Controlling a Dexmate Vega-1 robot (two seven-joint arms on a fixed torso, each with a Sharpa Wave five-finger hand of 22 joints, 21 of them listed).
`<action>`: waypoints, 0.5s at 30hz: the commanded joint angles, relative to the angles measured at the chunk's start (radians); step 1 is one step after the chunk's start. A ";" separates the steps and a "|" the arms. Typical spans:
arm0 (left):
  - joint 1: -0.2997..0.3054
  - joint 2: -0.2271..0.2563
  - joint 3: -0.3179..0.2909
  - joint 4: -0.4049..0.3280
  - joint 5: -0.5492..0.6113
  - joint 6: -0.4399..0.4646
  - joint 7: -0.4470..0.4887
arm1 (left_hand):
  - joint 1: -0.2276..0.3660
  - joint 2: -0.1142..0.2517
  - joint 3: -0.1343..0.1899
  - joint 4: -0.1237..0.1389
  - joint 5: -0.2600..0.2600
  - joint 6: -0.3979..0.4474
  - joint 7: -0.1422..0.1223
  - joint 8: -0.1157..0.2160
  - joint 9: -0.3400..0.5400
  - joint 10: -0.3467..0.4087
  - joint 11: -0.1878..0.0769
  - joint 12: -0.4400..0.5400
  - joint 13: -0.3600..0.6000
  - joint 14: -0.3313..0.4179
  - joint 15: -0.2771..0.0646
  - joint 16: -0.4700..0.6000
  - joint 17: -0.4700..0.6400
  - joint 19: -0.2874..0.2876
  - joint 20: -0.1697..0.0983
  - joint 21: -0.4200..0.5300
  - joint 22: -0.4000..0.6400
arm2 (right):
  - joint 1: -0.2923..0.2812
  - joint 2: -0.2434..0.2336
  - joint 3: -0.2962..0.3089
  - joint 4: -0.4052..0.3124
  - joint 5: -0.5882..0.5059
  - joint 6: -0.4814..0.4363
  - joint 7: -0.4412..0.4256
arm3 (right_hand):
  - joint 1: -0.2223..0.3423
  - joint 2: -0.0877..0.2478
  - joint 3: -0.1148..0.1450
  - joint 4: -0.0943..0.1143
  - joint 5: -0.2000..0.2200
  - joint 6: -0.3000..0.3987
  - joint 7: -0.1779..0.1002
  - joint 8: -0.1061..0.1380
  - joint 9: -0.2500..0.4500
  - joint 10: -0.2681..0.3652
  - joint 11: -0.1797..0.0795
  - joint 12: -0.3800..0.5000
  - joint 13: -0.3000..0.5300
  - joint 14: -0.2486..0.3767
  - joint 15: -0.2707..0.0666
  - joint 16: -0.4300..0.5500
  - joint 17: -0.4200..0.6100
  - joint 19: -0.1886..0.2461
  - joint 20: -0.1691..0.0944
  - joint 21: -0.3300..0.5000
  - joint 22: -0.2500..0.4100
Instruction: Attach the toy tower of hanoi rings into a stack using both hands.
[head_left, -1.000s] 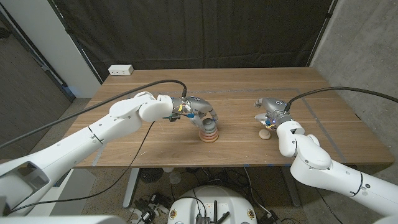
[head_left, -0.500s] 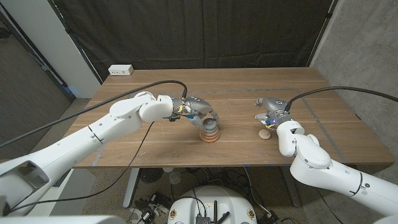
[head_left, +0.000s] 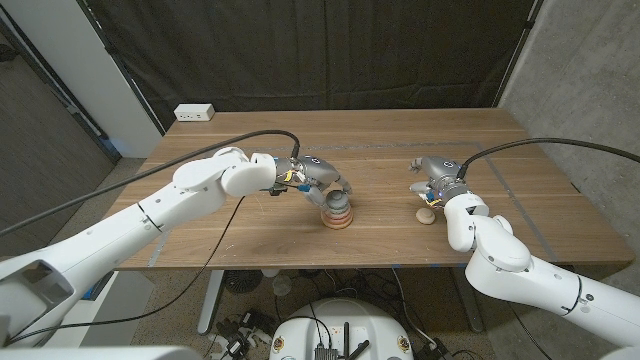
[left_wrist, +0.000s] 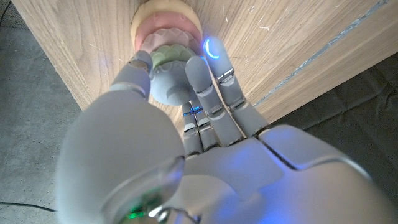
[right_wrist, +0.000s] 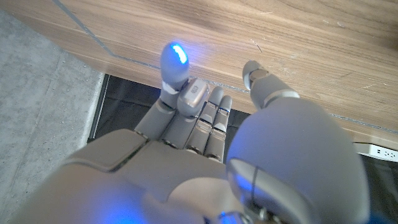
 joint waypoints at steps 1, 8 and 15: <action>0.039 0.039 -0.061 -0.062 0.004 0.061 0.016 | -0.018 -0.002 -0.011 0.001 -0.004 -0.010 0.002 0.007 0.000 -0.012 0.005 0.009 -0.002 -0.012 -0.037 -0.006 -0.007 -0.007 -0.105 -0.006 0.005 | 0.006 -0.002 -0.009 -0.006 -0.008 -0.007 0.005 | 0.006 0.007 0.007 -0.002 0.004 0.009 -0.001 0.004 0.003 0.008 0.000 0.001 0.004 0.010 -0.042 0.003 0.001 0.003 -0.030 0.006 0.003; 0.067 0.065 -0.105 -0.091 -0.004 0.103 0.041 | -0.023 0.001 -0.015 -0.001 -0.005 -0.013 0.004 0.011 -0.004 -0.014 0.006 0.014 -0.007 -0.011 -0.037 -0.002 -0.014 -0.007 -0.106 -0.012 0.005 | 0.010 0.003 -0.012 -0.003 -0.009 -0.011 0.006 | 0.006 0.006 0.007 -0.002 0.004 0.008 0.000 0.003 0.003 0.006 -0.002 0.001 0.005 0.010 -0.042 0.003 0.001 0.003 -0.030 0.006 0.003; 0.096 0.090 -0.134 -0.107 -0.017 0.131 0.064 | -0.022 0.005 -0.016 -0.006 -0.005 -0.011 0.003 0.016 -0.008 -0.010 0.005 0.018 -0.013 -0.013 -0.037 0.000 -0.024 -0.005 -0.107 -0.014 0.007 | 0.010 0.004 -0.006 0.001 -0.002 -0.006 0.001 | 0.007 0.006 0.007 -0.002 0.004 0.010 -0.001 0.004 0.003 0.008 0.000 0.000 0.004 0.009 -0.042 0.003 0.001 0.003 -0.030 0.005 0.003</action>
